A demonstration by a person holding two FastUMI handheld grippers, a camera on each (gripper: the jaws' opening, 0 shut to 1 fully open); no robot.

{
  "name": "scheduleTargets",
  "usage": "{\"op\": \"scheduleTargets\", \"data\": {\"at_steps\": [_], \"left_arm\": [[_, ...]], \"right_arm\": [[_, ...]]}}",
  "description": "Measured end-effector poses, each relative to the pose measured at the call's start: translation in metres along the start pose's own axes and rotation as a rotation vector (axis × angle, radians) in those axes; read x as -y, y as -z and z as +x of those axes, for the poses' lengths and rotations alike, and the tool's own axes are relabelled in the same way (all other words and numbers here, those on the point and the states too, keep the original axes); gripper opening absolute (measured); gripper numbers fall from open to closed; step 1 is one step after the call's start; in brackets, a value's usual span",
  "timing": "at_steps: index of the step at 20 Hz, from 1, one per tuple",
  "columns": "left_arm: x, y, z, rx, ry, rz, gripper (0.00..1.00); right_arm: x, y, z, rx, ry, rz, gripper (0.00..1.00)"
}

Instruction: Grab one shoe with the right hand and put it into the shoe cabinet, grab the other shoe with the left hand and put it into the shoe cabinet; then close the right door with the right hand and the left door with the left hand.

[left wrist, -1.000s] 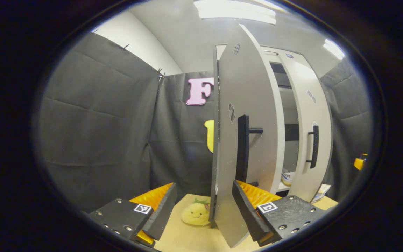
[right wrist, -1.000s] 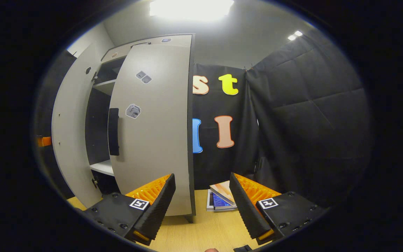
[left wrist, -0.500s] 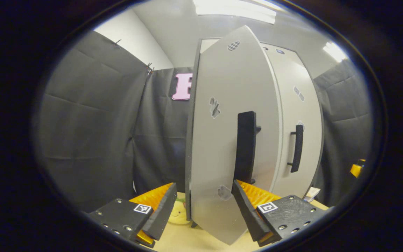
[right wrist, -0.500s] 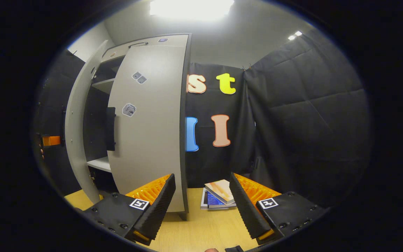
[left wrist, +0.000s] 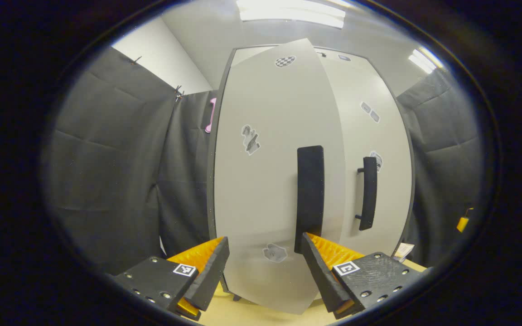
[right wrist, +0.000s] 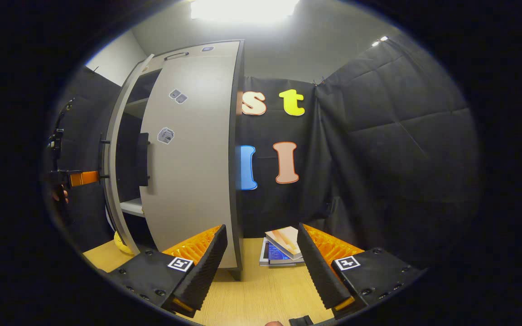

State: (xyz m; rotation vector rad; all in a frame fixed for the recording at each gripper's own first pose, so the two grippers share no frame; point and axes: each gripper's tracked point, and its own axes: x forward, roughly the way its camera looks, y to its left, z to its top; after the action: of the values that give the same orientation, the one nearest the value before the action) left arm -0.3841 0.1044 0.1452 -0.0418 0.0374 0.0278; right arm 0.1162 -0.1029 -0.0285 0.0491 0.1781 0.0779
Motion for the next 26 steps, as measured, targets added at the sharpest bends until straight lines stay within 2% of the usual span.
{"op": "scheduleTargets", "data": {"at_steps": [1,2,3,7,9,10,17,18,19,20,26], "left_arm": [[0.001,-0.001,0.000,0.004,0.000,0.008,1.00],[0.000,-0.001,0.000,0.006,-0.003,0.015,1.00],[-0.003,-0.002,-0.003,0.008,-0.018,0.024,1.00],[-0.015,-0.016,-0.027,0.043,-0.054,0.043,1.00],[-0.016,-0.019,-0.050,0.046,-0.042,0.040,1.00],[-0.017,-0.019,-0.061,0.043,-0.037,0.050,0.93],[-0.037,-0.024,-0.117,0.029,0.010,0.096,0.93],[-0.042,-0.025,-0.123,0.030,0.016,0.093,0.93],[-0.047,-0.025,-0.130,0.028,0.018,0.092,0.93],[-0.054,-0.024,-0.136,0.027,0.018,0.092,0.93],[-0.085,-0.020,-0.173,0.022,0.018,0.082,0.93]], "right_arm": [[-0.003,0.001,0.002,0.000,-0.015,0.001,0.97],[-0.006,0.000,0.003,0.003,-0.030,0.004,0.93],[-0.009,-0.003,0.004,0.006,-0.051,0.008,0.97],[-0.024,-0.015,0.000,0.035,-0.117,0.000,0.97],[-0.029,-0.020,-0.008,0.047,-0.128,-0.003,0.97],[-0.033,-0.023,-0.013,0.056,-0.132,0.003,0.97],[-0.060,-0.042,-0.050,0.087,-0.112,0.015,0.97],[-0.063,-0.044,-0.056,0.092,-0.107,0.014,0.92],[-0.068,-0.045,-0.062,0.096,-0.104,0.016,0.92],[-0.073,-0.045,-0.068,0.096,-0.104,0.016,0.97],[-0.085,-0.050,-0.102,0.111,-0.085,-0.004,0.97]]}}
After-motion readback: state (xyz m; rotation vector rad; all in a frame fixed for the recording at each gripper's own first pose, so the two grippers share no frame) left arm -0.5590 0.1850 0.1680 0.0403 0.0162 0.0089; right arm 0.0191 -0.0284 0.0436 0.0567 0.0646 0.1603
